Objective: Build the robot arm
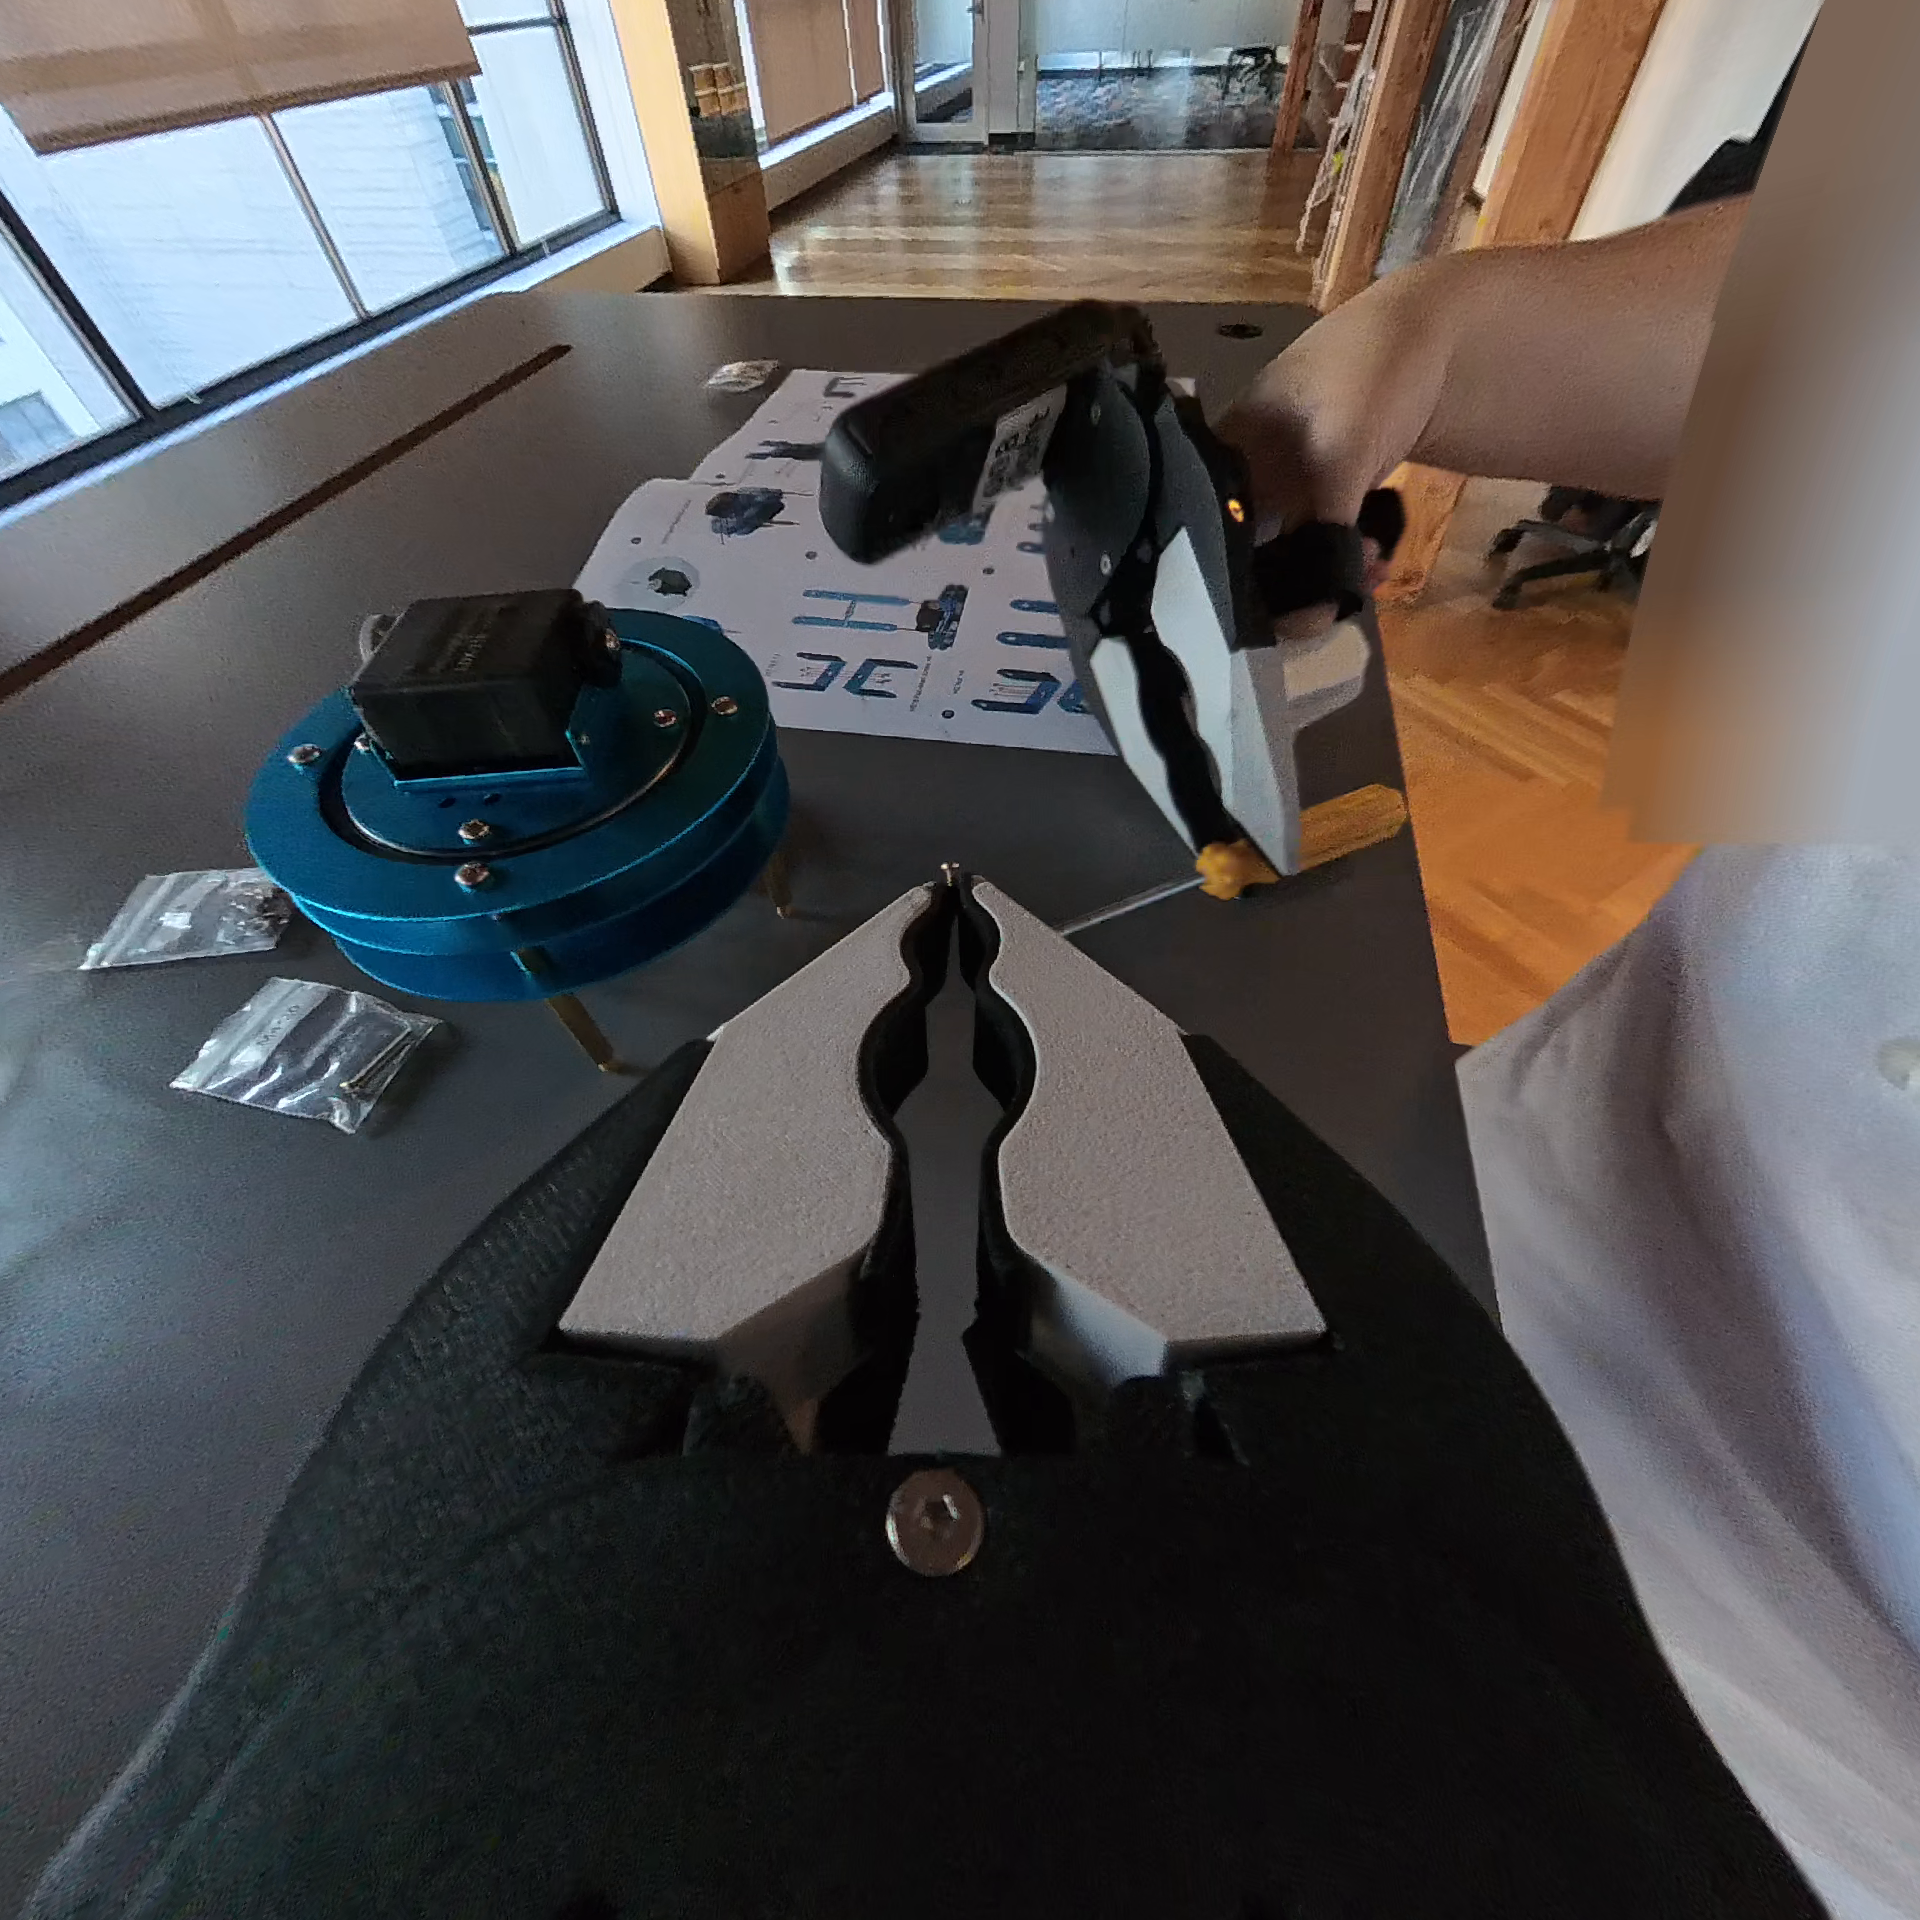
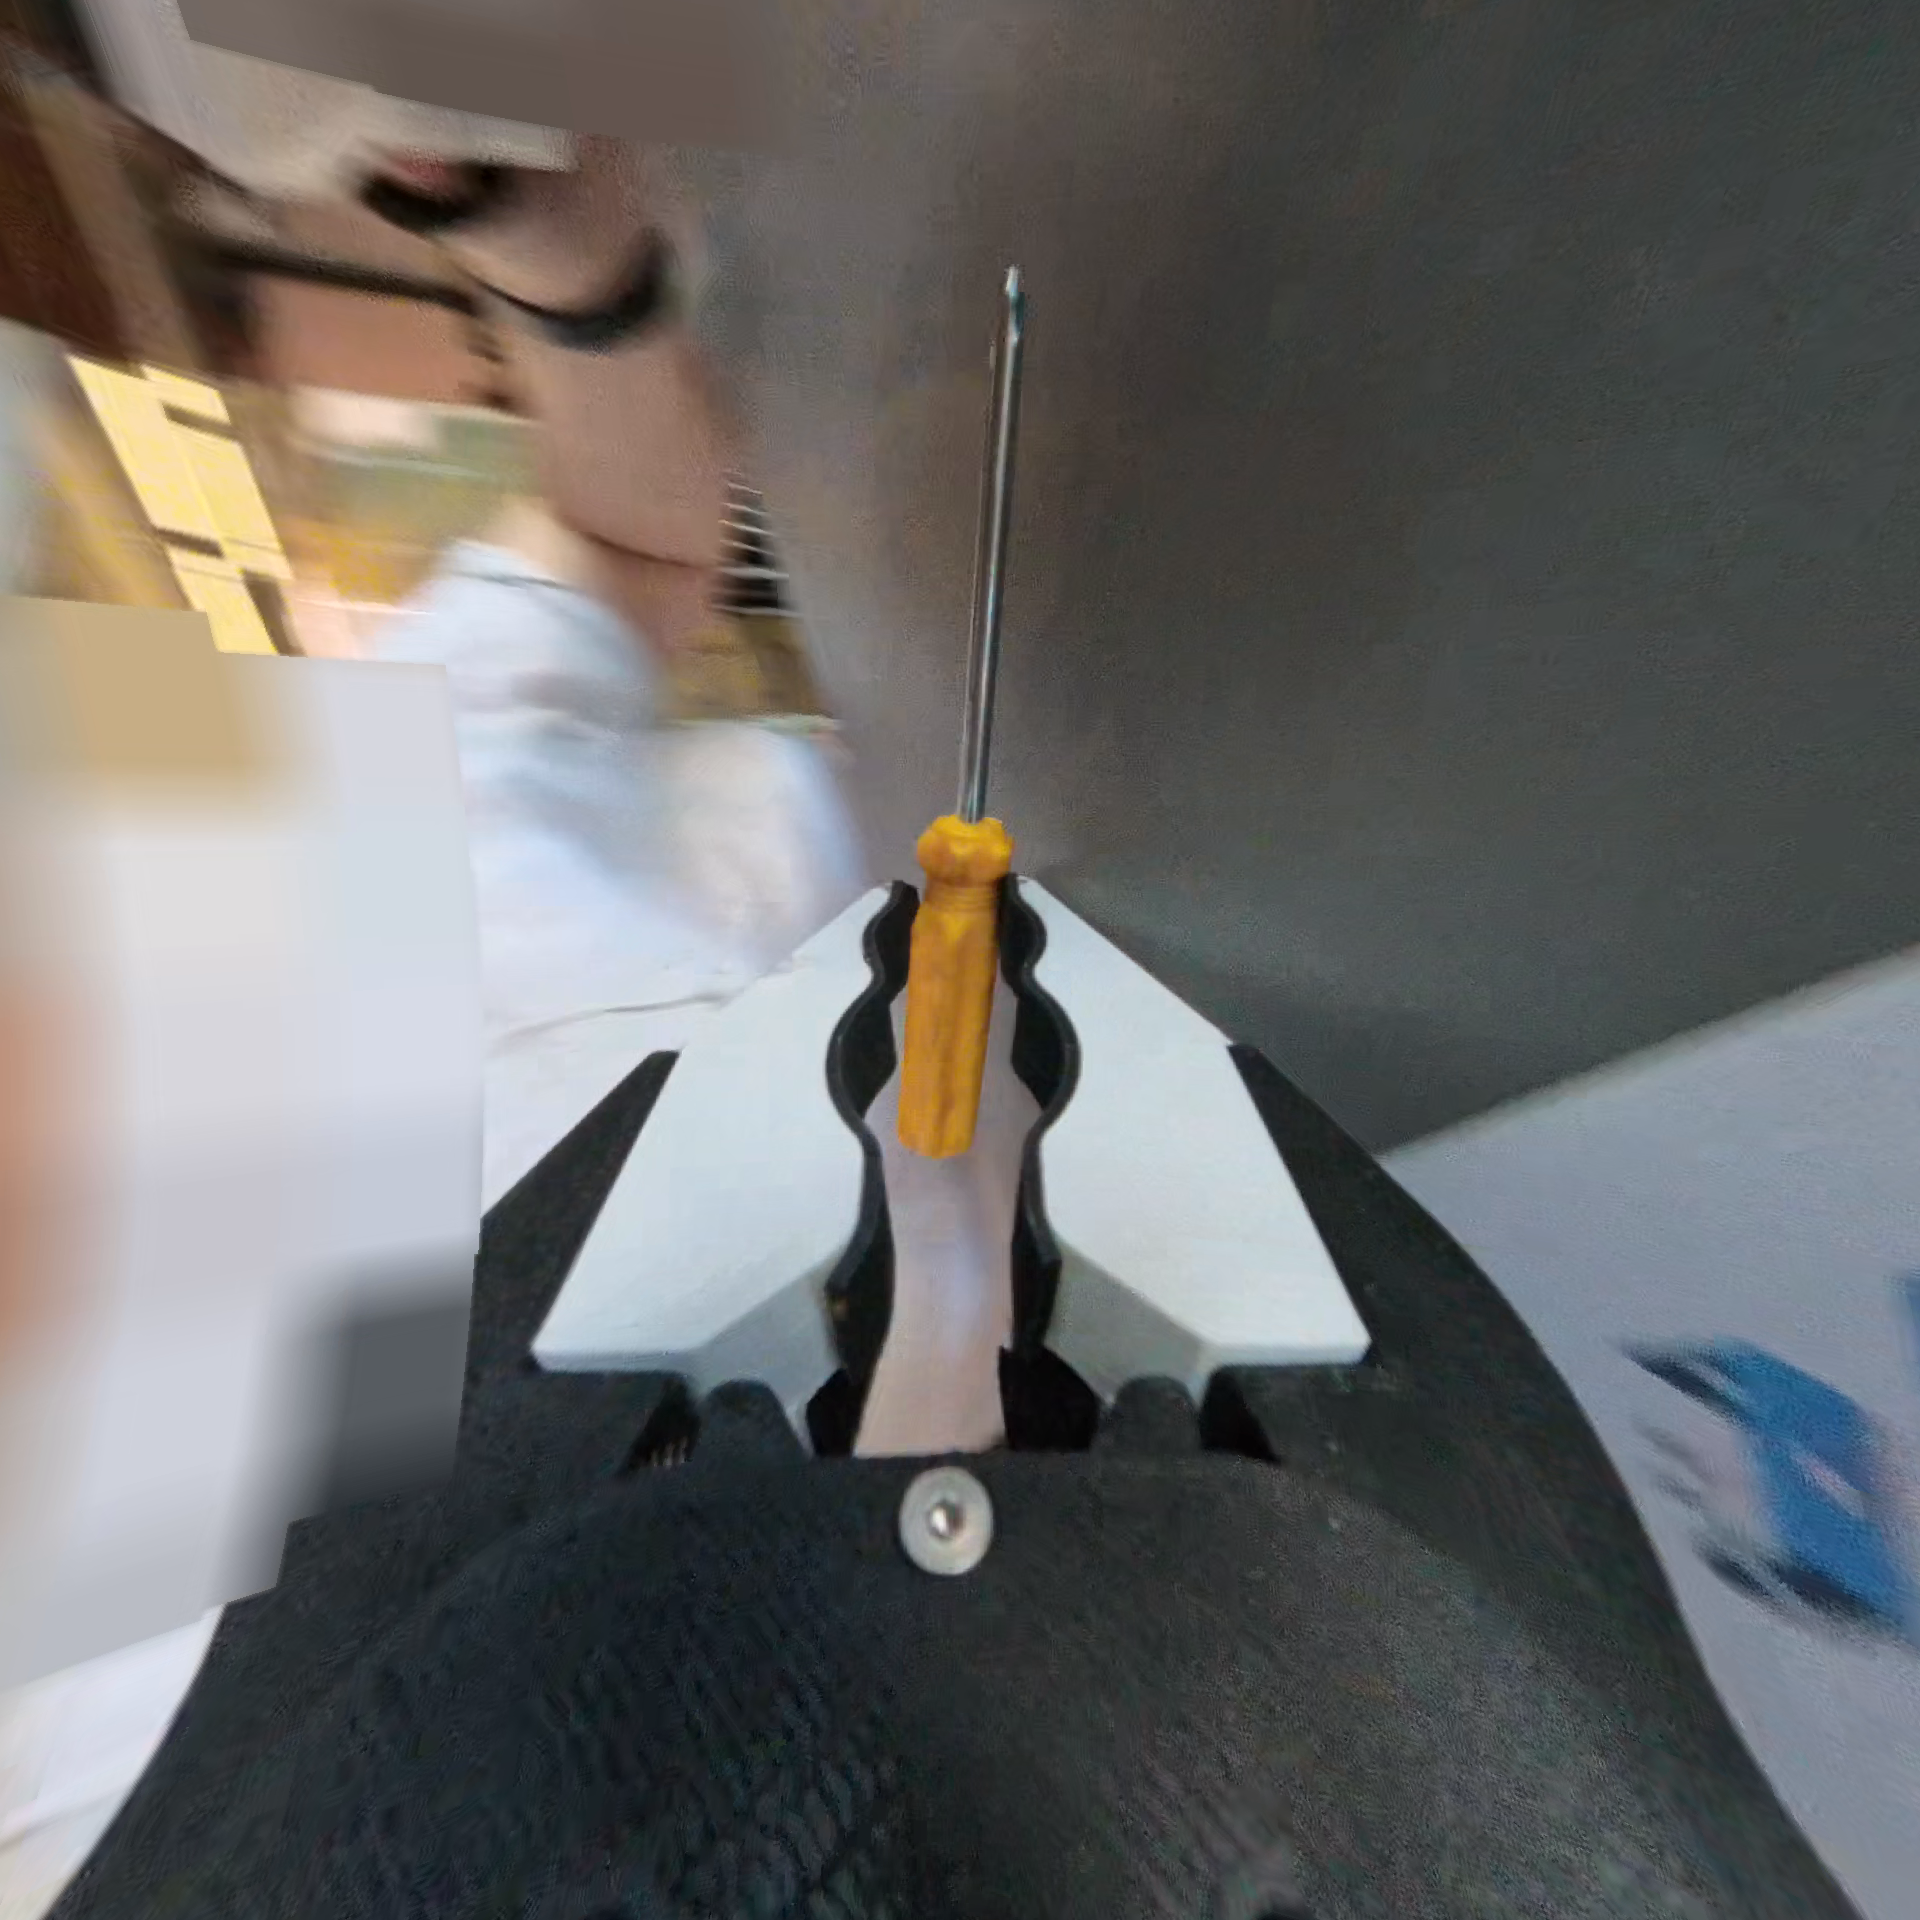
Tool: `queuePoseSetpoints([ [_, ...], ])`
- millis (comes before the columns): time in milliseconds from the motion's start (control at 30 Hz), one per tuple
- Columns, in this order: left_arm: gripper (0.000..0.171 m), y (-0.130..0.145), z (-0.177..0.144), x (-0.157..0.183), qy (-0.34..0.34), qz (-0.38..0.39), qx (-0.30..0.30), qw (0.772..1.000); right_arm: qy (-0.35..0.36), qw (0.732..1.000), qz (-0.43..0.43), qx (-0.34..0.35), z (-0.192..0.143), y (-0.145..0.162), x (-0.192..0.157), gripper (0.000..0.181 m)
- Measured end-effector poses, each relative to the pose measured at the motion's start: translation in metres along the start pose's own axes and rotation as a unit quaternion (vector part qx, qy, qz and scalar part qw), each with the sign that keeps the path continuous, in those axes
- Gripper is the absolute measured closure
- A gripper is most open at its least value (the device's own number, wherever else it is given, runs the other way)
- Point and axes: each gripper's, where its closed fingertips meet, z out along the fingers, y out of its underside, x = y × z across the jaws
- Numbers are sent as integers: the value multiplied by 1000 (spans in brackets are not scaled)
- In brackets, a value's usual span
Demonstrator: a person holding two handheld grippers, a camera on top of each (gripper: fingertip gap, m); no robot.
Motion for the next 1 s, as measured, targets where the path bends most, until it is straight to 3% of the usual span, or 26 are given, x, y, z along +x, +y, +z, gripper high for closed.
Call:
queuePoseSetpoints([
  [133,171,-6,4,-9,19,-28,-6,999,69,995,-67,-27,-12,-1,-3,165],
  [200,171,-10,4,-12,34,-39,-5,999,142,984,-97,-52,-24,-1,8,165],
  [367,171,-13,5,-22,41,-43,-14,998,299,938,-156,-73,-91,-13,37,165],
  [467,171,-12,8,-25,47,-48,-17,998,406,887,-197,-97,-141,-14,67,165],
  [533,171,-13,10,-25,57,-61,-10,996,426,872,-218,-99,-153,-15,83,165],
  [600,171,-14,12,-25,66,-74,-2,995,418,877,-222,-88,-152,-17,94,165],
  [733,171,-14,12,-25,72,-87,-12,994,422,877,-228,-21,-162,-26,87,153],
  [800,171,-16,12,-22,75,-64,-20,995,460,844,-269,61,-176,-47,69,153],
  [867,171,-18,11,-18,85,-42,-30,995,408,810,-390,161,-158,-73,15,147],
  [900,171,-19,11,-13,102,-39,-38,993,342,768,-500,207,-136,-81,-26,140],
  [967,171,-22,9,-3,145,-50,-50,987,260,660,-659,251,-93,-80,-79,148],
  [1000,171,-22,8,3,172,-61,-57,982,253,645,-681,237,-76,-81,-85,158],
])
